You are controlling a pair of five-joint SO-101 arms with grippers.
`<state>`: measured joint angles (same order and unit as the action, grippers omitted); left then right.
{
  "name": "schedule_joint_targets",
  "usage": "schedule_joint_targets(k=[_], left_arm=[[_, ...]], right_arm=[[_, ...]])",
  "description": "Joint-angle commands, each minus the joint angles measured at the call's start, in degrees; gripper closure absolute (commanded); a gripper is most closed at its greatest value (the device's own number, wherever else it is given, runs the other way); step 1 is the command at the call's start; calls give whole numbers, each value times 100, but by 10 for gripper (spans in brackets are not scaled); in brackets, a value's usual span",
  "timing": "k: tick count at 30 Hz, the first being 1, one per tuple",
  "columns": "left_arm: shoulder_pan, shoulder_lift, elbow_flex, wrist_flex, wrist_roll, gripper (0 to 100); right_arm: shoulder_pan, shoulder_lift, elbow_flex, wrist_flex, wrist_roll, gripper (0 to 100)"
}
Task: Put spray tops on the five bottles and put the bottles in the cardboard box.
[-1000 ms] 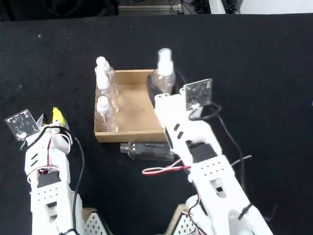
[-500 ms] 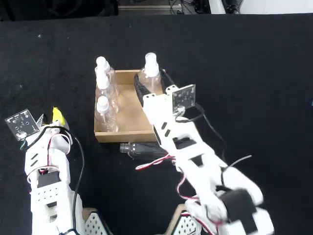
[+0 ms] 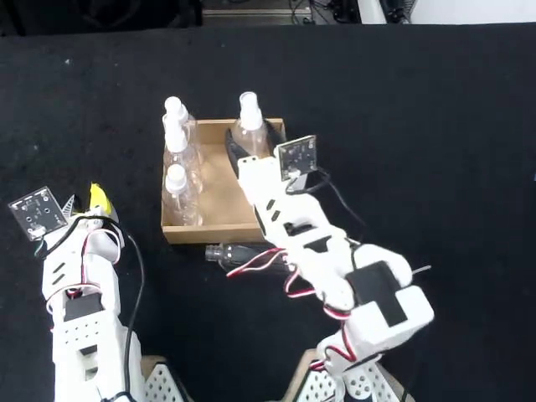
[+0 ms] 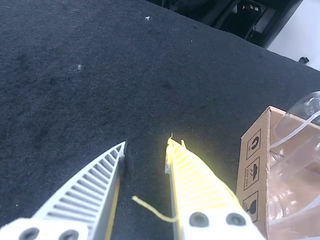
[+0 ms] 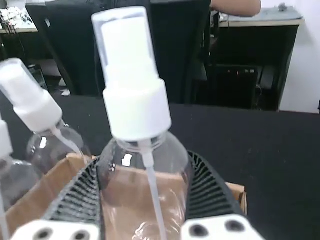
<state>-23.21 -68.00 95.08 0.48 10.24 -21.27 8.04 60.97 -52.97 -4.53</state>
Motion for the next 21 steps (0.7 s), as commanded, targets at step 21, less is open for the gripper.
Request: schedule_joint_targets(k=[21], left_arm=[[31,-105,48,-105,-53,884]], right_arm=[[-79,585,-620,-141,0,982]])
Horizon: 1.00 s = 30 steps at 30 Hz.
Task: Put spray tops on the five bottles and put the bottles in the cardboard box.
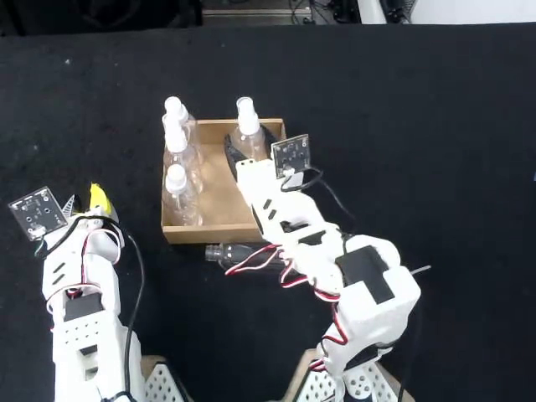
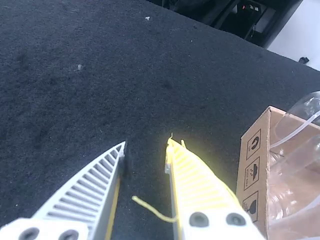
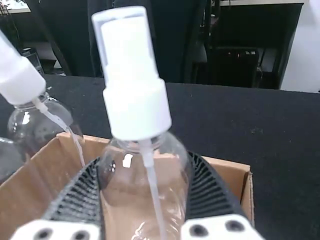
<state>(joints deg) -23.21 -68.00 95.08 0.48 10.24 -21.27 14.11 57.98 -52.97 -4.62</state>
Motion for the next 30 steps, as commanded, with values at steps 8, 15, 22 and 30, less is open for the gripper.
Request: schedule_joint_targets(k=[8,15,22,30], left_arm=[[31,-105,48,-105,-53,884],[31,-105,48,-114,-53,884],[31,-105,48,-114,-53,884],[31,-105,48,-114,-53,884]], right_arm=[[-79,-22,-286,-141,193,926],[-88,-13,-242,-132,281,815],[-88,-13,-224,-132,281,815],[-211,-13,-145,-132,281,811]])
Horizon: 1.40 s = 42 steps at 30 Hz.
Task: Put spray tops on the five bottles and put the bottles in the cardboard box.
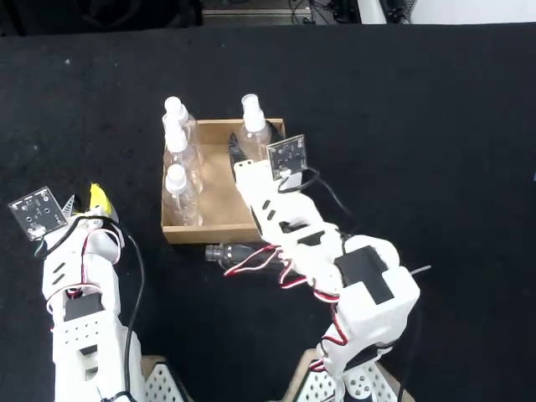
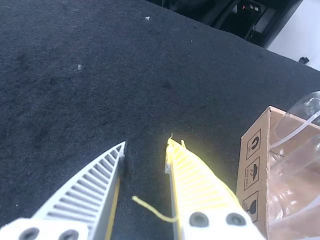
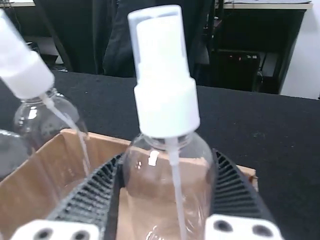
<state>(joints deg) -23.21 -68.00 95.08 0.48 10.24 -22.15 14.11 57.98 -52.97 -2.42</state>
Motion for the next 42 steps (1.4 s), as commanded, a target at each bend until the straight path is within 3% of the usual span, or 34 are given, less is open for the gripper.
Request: schedule_joint_targets(k=[1,6,13,42], left_arm=[[31,-105,48,-114,-53,884],[31,-105,48,-114,-53,884],[31,-105,48,-114,-53,884],[31,-105,48,-114,-53,884]], right_arm=[[-149,-13,-145,-132,62,810],[-193,-13,-92,-132,62,806],[-237,-13,13,-132,62,671],[-264,-593,295,-141,-35,673]])
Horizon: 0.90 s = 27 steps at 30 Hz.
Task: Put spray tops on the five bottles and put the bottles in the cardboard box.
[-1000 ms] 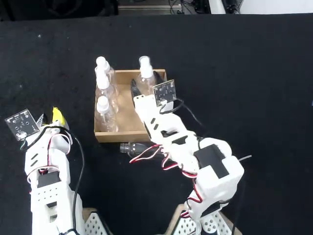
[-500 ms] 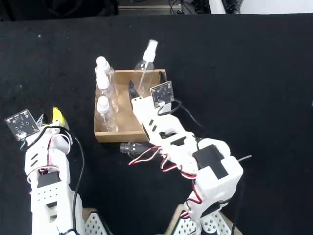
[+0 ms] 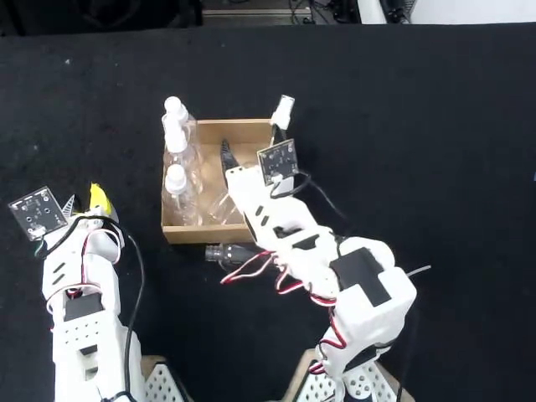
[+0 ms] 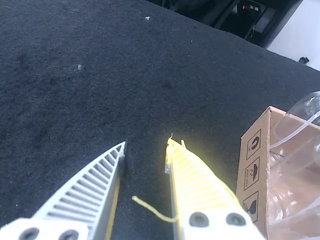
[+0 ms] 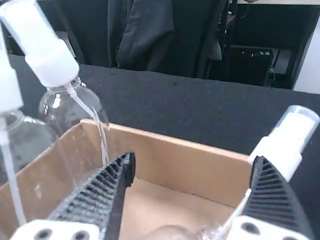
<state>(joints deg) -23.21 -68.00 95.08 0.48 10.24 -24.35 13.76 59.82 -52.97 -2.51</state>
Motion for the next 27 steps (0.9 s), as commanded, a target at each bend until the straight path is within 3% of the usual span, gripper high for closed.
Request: schedule_joint_targets(k=[1,5,11,16,20,27], left_arm=[[31,-105,48,-114,-53,884],[31,-105,48,-114,-53,884],[31,-105,48,-114,-53,884],[31,-105,48,-105,-53,884],[31,-105,48,-105,-53,884],[31,-105,48,-105,-53,884]], right_arm=[[-44,-760,224,-132,-185,673],[123,-1675,462,712,-985,673],[378,-3064,-462,4536,-2505,673],[343,-3284,-1719,7332,-3235,673],[193,-2941,-2290,8123,-3631,673],[-264,-2369,-2484,8176,-4149,672]])
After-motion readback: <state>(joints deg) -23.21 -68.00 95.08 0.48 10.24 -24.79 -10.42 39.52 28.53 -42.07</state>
